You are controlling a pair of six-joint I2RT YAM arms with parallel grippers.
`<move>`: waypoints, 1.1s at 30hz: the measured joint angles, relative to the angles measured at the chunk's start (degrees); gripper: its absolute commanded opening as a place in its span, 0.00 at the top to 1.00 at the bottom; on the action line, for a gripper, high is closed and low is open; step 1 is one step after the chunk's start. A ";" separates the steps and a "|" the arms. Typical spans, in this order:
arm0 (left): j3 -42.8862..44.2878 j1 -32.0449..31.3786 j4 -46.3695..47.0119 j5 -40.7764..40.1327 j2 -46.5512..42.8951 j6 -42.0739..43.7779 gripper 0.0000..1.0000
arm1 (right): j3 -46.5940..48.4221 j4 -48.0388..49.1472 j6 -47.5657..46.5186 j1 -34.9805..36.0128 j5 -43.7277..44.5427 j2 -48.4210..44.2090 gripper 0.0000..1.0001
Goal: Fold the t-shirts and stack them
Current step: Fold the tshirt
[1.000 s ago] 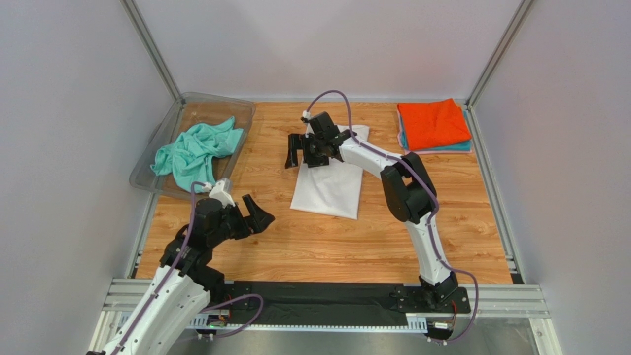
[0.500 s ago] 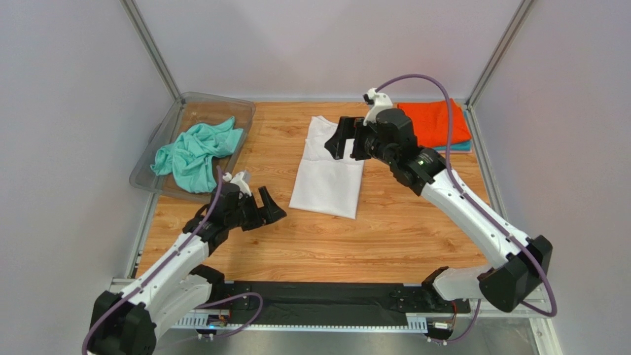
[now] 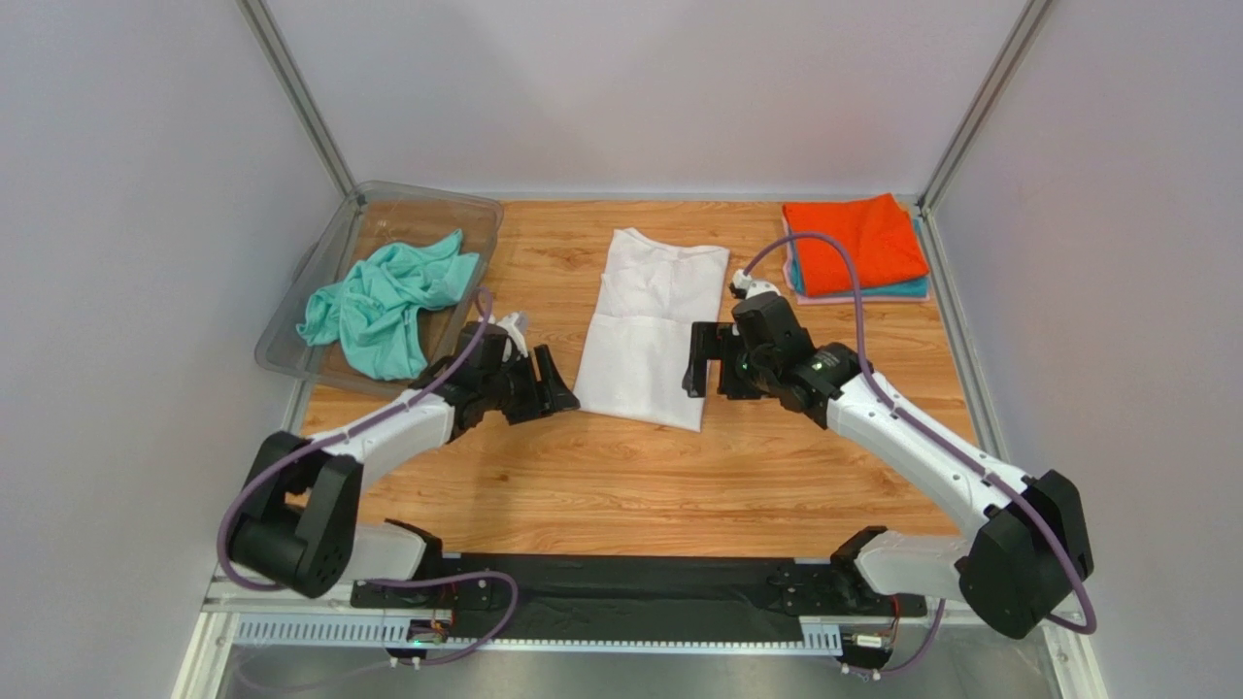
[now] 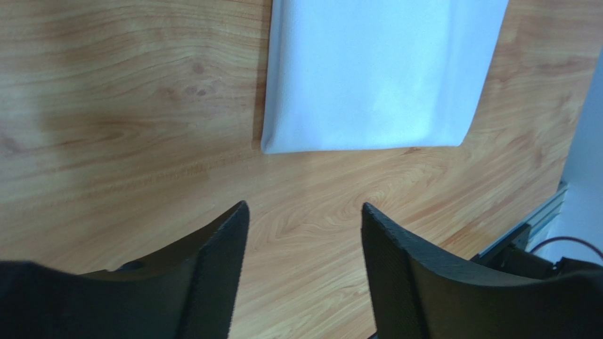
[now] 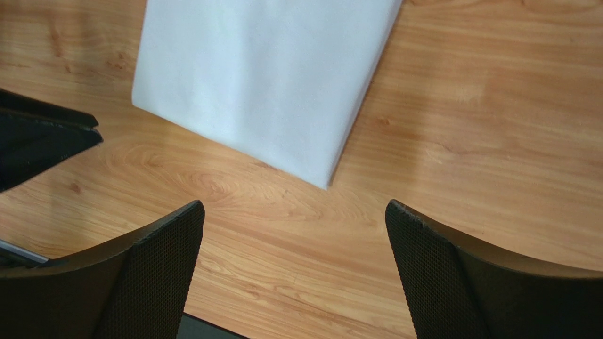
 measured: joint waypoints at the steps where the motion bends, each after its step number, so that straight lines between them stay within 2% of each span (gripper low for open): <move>1: 0.85 0.00 0.39 0.35 1.92 0.35 0.40 | -0.90 -0.42 0.31 -0.09 0.04 -0.68 0.00; 7: 5.16 0.00 1.05 0.83 11.04 1.81 0.47 | -4.48 -1.01 1.70 -0.61 0.35 -4.57 0.00; 10: 5.35 0.00 1.33 0.66 12.72 2.29 0.54 | -5.25 -1.03 2.29 -0.87 0.42 -5.31 0.00; 17: 6.78 0.00 3.37 1.33 16.31 2.56 0.57 | -6.88 -0.96 2.97 -1.14 0.37 -5.35 0.00; 28: 8.13 0.04 4.44 2.16 19.15 3.02 0.97 | -9.49 -0.94 3.82 -1.22 -0.37 -5.51 0.02; 33: 7.28 0.04 4.76 2.32 18.84 2.93 1.00 | -9.90 -0.07 3.28 -1.25 -3.17 -3.72 0.09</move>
